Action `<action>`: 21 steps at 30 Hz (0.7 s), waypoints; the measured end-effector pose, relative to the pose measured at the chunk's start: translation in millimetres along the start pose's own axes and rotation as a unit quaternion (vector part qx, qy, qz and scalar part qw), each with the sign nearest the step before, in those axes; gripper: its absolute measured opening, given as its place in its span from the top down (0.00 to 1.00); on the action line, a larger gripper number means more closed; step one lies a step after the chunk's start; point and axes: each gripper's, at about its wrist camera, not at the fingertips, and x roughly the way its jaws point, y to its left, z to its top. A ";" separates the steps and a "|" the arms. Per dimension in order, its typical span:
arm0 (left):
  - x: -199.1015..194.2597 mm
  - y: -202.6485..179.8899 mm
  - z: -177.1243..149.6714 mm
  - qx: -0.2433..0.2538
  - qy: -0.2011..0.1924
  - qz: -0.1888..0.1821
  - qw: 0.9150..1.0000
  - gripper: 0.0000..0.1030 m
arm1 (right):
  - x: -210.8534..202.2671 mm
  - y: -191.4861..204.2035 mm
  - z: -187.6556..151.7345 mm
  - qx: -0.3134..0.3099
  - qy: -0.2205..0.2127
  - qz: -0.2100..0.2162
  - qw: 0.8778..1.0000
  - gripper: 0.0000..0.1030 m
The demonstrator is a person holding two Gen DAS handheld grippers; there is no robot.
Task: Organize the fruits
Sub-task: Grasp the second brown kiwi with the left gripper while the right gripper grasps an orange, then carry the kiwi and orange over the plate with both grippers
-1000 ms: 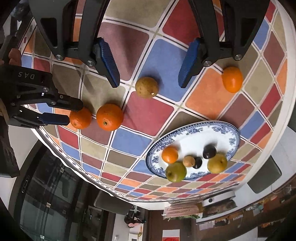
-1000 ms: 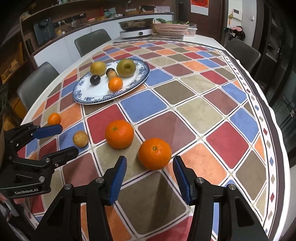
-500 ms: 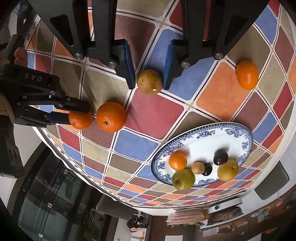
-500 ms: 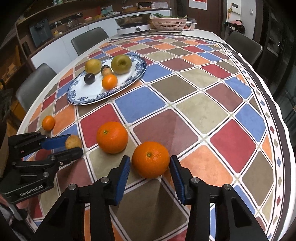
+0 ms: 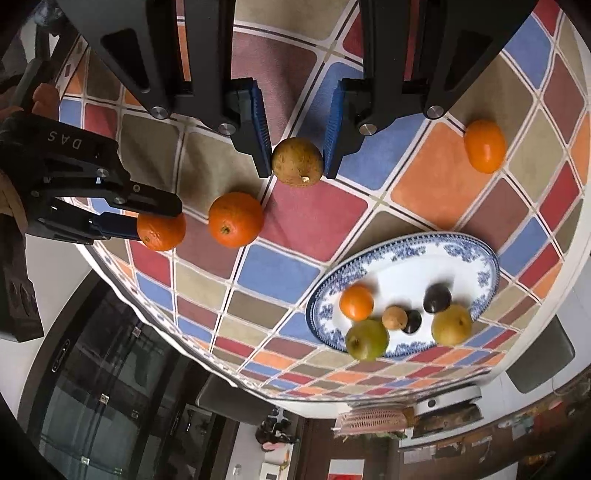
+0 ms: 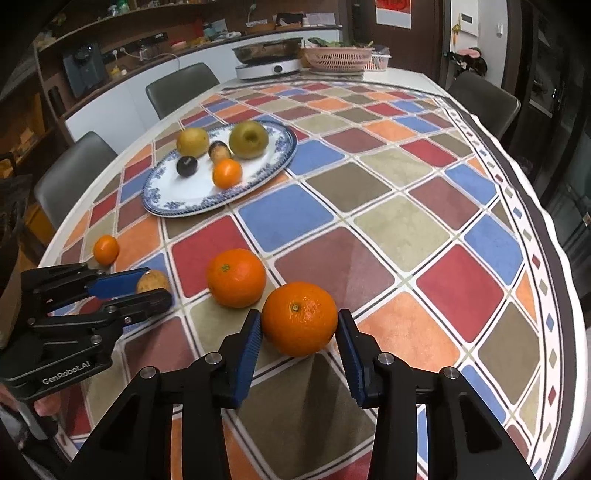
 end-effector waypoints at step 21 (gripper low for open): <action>-83.5 2.7 14.8 0.018 -0.102 0.028 0.994 0.72 | -65.3 43.3 29.5 -0.038 -0.083 0.043 0.995 0.60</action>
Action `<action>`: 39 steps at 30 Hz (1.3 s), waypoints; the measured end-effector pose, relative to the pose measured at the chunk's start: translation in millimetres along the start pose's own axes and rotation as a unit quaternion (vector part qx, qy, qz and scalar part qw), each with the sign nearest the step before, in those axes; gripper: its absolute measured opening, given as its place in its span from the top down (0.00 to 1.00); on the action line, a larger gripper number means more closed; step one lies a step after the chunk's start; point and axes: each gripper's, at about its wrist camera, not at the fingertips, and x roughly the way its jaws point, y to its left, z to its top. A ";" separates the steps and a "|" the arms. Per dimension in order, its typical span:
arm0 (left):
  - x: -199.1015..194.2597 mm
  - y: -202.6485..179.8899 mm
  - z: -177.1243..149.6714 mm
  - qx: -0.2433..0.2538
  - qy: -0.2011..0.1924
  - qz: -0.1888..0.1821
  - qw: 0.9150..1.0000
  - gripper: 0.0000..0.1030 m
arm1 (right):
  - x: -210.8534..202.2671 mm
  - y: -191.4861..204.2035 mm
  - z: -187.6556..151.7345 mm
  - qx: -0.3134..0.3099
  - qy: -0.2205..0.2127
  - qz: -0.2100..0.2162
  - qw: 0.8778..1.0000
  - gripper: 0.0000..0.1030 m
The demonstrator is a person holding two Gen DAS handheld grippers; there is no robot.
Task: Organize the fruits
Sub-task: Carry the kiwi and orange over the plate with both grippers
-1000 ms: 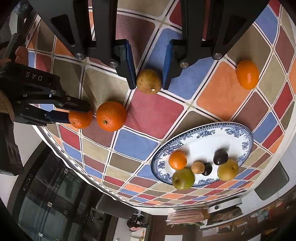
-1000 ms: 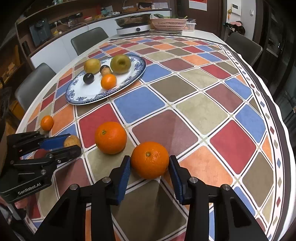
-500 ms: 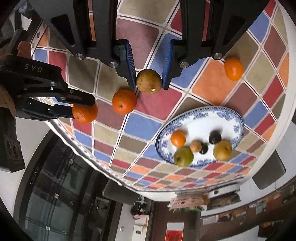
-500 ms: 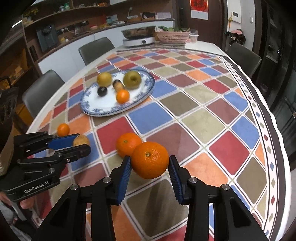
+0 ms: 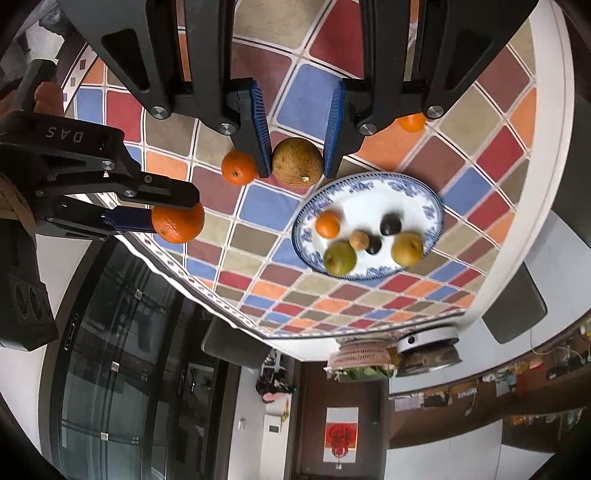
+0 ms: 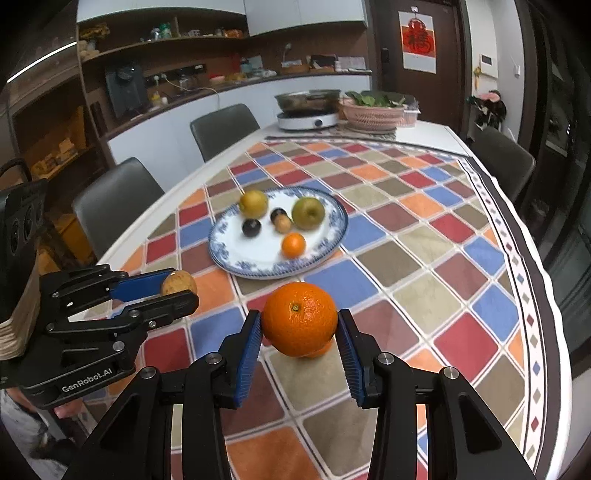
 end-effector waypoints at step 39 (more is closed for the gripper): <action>58.3 111.1 67.5 -0.011 0.015 0.042 0.999 0.72 | 103.9 26.8 109.1 -0.029 0.033 0.031 0.999 0.60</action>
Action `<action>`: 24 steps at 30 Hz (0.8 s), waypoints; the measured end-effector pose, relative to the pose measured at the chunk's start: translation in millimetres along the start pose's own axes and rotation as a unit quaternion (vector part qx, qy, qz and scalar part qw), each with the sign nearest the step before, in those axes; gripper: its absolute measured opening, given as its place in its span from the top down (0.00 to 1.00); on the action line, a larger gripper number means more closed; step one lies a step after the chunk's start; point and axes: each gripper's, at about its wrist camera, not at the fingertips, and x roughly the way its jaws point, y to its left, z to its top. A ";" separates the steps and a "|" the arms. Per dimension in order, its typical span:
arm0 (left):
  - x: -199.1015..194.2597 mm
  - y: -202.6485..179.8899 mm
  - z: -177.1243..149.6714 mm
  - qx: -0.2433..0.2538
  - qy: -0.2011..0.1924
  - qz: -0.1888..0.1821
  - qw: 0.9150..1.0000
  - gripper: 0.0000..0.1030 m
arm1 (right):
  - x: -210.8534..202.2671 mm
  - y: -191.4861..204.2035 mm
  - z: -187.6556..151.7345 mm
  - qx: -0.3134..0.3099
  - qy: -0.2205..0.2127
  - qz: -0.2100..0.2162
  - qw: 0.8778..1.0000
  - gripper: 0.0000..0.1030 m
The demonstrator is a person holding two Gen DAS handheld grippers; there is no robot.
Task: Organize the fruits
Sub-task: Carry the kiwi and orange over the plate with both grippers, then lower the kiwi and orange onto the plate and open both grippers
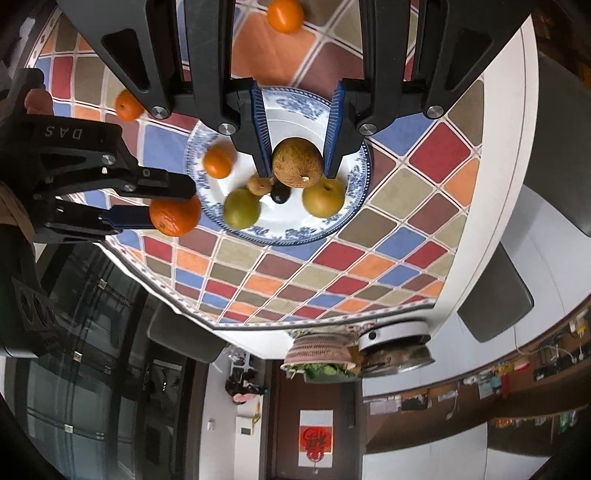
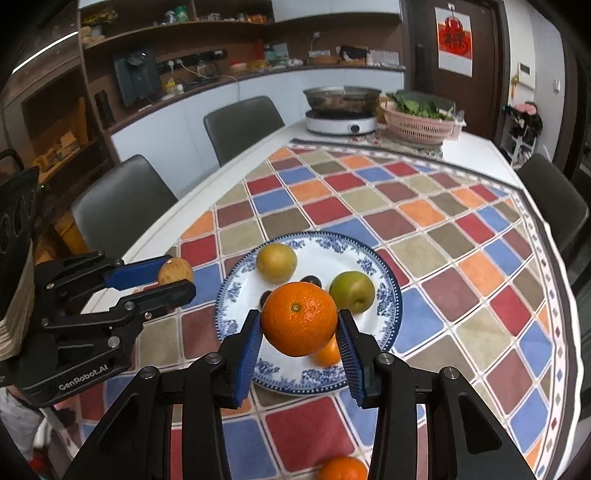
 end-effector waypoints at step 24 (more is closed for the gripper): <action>77.0 20.0 9.3 -0.023 0.061 -0.003 0.998 0.50 | 71.5 -14.6 7.9 0.017 0.061 -0.013 0.998 0.59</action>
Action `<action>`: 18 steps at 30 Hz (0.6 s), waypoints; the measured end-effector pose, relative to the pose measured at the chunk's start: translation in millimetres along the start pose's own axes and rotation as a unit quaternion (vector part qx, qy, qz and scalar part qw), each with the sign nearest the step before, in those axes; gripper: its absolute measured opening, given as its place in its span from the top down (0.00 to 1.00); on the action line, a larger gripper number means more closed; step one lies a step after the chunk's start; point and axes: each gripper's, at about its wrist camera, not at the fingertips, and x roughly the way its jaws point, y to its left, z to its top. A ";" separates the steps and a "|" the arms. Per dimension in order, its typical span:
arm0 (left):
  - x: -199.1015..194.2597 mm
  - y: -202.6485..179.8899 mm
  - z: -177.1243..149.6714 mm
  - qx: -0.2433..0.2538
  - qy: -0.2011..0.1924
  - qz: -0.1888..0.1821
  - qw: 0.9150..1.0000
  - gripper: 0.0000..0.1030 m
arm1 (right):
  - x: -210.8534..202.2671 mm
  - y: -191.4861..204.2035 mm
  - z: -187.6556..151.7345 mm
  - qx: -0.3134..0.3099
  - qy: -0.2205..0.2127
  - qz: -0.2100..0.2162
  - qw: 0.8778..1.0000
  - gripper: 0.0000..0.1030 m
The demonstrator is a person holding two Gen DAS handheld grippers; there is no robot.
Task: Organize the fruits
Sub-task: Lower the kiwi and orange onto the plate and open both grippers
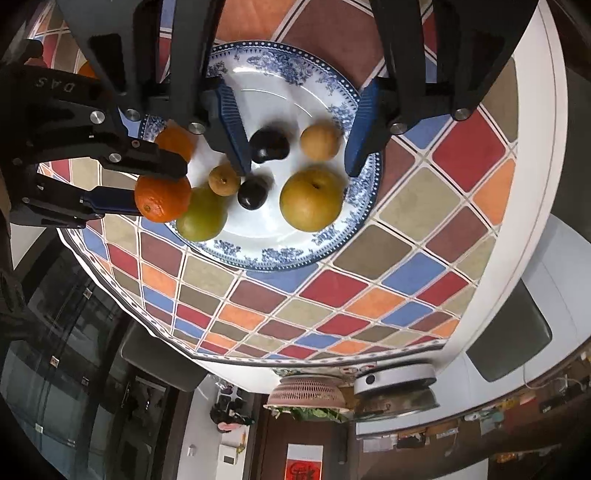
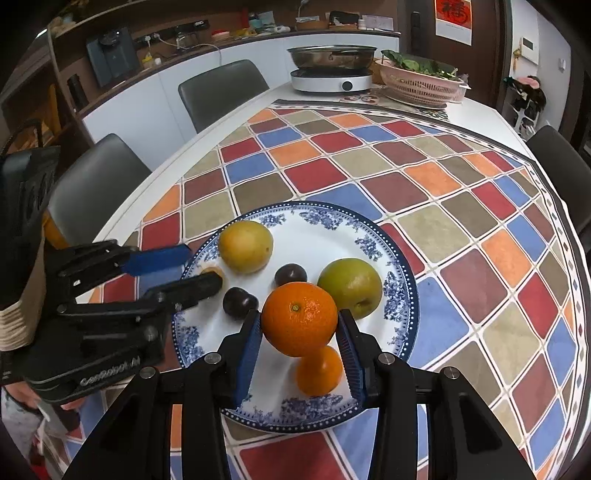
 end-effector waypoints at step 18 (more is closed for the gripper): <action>-70.3 -18.1 -7.6 0.004 -0.049 0.051 0.997 0.50 | -54.3 5.0 -8.3 -0.005 -0.058 -0.022 0.998 0.59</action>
